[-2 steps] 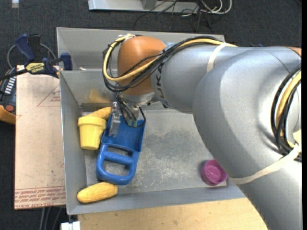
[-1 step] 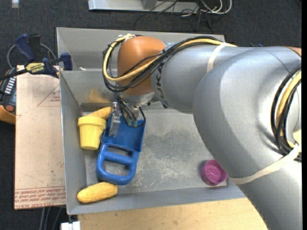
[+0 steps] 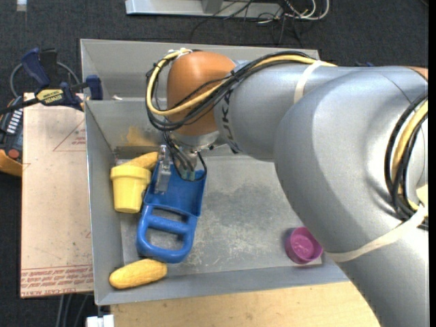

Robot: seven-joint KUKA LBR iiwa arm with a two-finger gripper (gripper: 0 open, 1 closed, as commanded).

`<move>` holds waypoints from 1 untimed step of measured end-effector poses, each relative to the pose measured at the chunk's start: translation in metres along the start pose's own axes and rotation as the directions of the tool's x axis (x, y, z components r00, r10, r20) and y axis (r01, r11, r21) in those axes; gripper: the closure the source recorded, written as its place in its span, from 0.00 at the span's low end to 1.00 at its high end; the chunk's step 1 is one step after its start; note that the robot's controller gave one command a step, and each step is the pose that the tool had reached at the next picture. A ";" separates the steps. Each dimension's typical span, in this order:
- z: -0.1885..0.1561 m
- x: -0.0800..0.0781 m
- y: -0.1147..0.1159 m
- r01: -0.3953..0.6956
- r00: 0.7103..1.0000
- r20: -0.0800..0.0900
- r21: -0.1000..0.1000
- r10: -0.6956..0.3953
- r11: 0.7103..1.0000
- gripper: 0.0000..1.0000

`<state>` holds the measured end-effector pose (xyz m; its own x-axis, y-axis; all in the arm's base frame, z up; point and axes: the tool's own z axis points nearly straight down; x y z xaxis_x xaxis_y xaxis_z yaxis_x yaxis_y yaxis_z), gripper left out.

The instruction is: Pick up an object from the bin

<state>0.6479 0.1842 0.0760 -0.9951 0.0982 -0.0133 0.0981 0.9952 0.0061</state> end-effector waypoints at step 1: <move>0.000 0.000 0.000 0.000 1.000 0.000 0.000 0.000 1.000 1.00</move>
Offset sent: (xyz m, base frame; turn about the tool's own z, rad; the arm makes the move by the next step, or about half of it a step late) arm -0.0289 -0.0281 -0.0060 -0.4103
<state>0.6479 0.1842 0.0760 -0.9951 0.0982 -0.0133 0.0981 0.9952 0.0061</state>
